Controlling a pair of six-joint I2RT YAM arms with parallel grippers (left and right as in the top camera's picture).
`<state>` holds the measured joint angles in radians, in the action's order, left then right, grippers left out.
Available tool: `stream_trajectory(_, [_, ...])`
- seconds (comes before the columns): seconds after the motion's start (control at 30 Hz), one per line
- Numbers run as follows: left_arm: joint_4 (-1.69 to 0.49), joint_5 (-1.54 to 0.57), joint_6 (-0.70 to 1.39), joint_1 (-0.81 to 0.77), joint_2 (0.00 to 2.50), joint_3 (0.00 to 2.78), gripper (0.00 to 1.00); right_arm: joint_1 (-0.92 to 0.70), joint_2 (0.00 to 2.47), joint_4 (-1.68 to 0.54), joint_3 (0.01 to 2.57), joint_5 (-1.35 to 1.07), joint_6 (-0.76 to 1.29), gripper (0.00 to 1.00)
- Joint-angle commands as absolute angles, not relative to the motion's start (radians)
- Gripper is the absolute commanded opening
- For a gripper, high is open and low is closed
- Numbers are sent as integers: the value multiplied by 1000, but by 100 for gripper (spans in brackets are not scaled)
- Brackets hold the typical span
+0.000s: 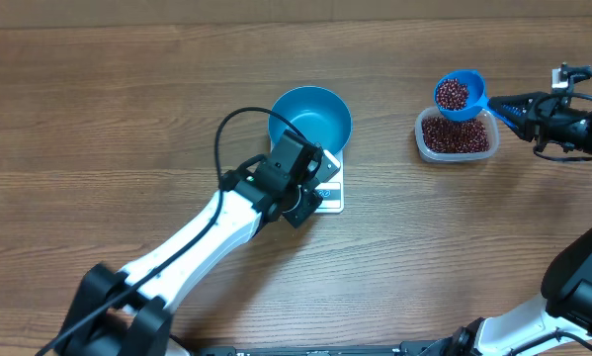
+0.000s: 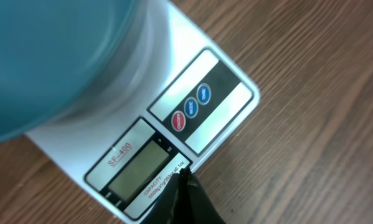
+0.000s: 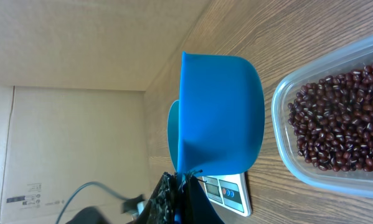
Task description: Scoop item into bowl and weigh 150g on scale
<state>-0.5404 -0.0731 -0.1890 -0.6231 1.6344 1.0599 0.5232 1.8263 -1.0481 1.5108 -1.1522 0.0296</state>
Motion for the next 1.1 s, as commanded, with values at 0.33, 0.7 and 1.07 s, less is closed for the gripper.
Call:
stream_trajectory(0.33, [-474,-109,-175,-628,1700,1049,4,528,1832,-1046,1504,-1160,17,4])
stream_trajectory(0.7, [-414,-132,-156,-629,1734,1049,4,528,1832,-1046,1504,-1160,17,4])
stream_trajectory(1.07, [-411,-151,-152,-629,1757,1049,4,528,1832,-1049,1504,-1160,17,4])
